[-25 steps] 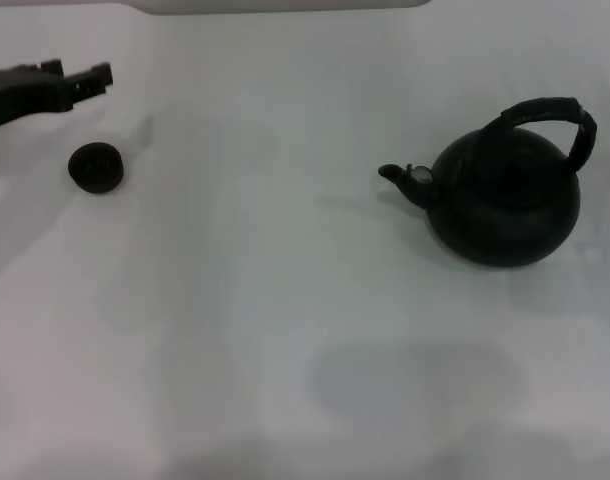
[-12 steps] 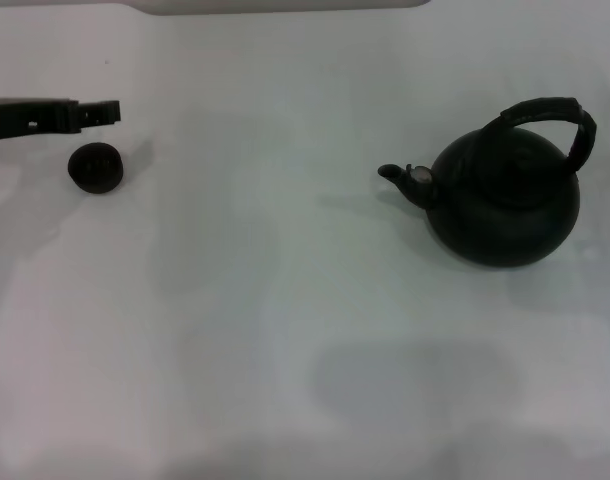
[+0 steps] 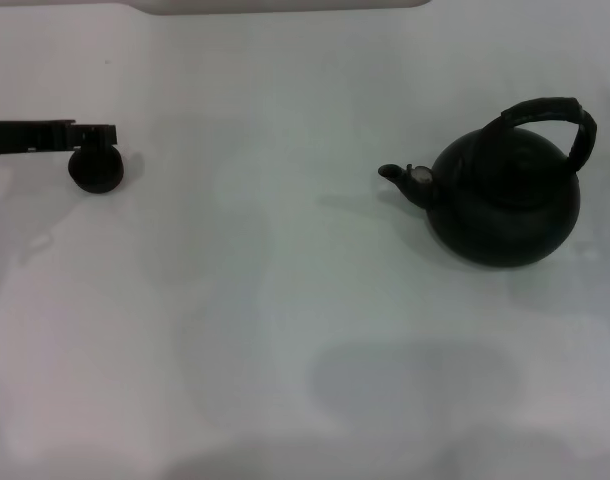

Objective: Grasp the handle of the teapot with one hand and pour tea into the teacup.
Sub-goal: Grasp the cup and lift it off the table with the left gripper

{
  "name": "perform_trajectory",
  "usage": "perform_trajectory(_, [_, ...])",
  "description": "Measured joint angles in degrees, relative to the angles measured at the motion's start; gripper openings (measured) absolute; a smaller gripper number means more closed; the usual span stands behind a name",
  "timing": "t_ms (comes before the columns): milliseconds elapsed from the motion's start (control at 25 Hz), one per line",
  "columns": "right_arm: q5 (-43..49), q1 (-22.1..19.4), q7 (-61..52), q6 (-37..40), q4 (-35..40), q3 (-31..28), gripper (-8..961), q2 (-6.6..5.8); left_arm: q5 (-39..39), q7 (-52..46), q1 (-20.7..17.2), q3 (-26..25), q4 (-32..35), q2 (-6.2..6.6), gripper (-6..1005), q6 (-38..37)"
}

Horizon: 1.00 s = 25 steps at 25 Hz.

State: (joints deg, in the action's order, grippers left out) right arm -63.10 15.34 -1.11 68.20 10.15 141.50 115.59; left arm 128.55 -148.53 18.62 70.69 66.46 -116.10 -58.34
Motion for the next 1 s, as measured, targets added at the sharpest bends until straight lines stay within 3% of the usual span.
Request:
perform_trajectory(560, [0.1,-0.1,-0.3,0.0,0.1,0.0,872,0.07,1.9,-0.1,4.0,-3.3,-2.0,1.71,709,-3.7])
perform_trajectory(800, [0.1,-0.2,-0.4,0.0,0.2,0.0,872,0.07,5.2,0.1,7.2,-3.4,-7.0,1.75,709,-3.7])
perform_trajectory(1000, [0.1,-0.2,-0.4,0.0,0.2,0.0,871,0.08,7.1,0.2,8.0,-3.4,-7.4,1.49,710,-3.5])
